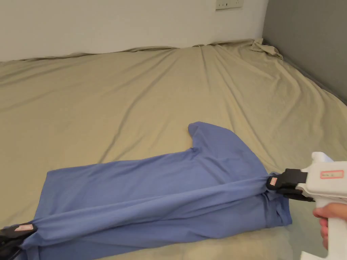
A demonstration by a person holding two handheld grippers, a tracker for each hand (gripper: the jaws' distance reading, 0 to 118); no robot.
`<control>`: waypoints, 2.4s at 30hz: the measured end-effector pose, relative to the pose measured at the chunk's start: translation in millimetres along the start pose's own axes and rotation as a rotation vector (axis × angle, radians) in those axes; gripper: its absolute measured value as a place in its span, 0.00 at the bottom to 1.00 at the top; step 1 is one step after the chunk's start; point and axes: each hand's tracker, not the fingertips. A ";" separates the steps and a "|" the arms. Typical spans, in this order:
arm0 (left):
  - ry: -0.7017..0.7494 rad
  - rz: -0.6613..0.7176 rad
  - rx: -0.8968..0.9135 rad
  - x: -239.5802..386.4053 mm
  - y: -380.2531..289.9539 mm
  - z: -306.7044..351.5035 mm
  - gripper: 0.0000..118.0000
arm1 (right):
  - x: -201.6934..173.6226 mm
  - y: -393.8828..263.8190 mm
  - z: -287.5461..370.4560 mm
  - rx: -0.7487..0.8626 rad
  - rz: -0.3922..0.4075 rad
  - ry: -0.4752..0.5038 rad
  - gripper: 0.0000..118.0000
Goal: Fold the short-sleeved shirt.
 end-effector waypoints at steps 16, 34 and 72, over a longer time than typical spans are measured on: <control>0.244 -0.178 0.171 53.7 -10.8 -47.1 0.98 | -32.7 20.0 -57.3 -0.031 0.323 -0.234 1.00; 0.573 -0.860 0.145 -4.4 -101.1 11.9 0.51 | -53.7 -145.2 60.6 0.047 0.670 -0.116 0.02; 0.239 -0.495 -0.088 -6.1 -31.0 21.6 0.03 | 8.4 -49.9 40.0 -0.157 0.470 -0.118 0.11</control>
